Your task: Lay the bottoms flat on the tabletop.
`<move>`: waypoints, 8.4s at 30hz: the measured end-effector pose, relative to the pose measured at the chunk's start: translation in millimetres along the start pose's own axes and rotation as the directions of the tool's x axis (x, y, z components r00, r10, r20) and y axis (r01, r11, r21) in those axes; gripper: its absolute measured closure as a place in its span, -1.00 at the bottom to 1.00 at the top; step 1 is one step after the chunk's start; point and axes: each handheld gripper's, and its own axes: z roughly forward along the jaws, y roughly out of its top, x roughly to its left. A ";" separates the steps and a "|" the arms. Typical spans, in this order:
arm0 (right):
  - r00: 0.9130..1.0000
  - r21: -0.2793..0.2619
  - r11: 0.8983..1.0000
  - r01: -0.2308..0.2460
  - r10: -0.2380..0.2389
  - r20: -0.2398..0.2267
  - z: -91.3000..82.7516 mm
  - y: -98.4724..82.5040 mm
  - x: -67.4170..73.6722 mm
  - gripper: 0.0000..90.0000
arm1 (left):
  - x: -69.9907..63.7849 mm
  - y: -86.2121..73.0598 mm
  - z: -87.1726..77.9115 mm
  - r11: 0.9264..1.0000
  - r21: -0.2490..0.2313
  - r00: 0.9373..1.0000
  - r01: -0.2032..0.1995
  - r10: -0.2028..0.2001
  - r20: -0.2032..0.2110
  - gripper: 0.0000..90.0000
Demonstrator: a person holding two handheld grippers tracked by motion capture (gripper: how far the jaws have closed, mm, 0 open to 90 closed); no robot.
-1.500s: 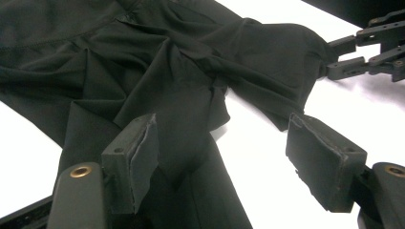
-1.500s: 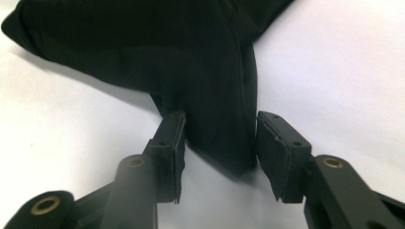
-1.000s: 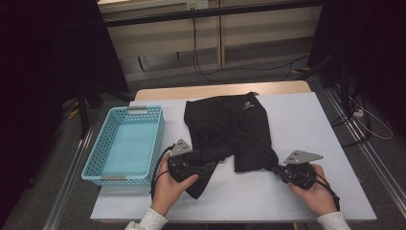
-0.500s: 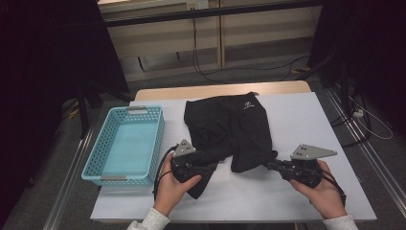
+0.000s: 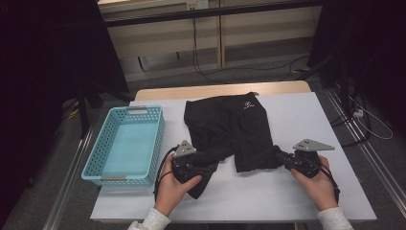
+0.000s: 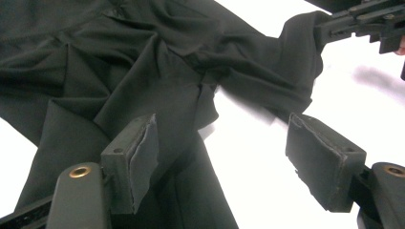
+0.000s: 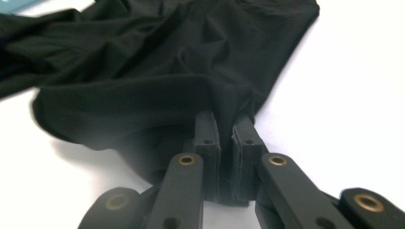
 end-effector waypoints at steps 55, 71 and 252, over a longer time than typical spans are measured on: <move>0.983 -0.030 0.983 0.179 -0.180 -0.027 -33.4 -7.2 38.3 0.33 | 0.4 -1.9 -2.9 1.000 0.015 1.000 -0.003 0.003 -0.010 -0.44; 0.974 0.089 0.971 0.223 -0.219 -0.051 12.7 -17.4 44.6 0.02 | 3.2 -5.5 -5.5 1.000 0.017 1.000 0.017 -0.017 -0.019 -0.44; 0.995 0.123 0.989 0.082 -0.074 -0.066 -21.1 -37.5 38.4 0.46 | -49.7 -10.5 52.1 0.979 0.150 0.976 -0.134 0.104 0.193 0.99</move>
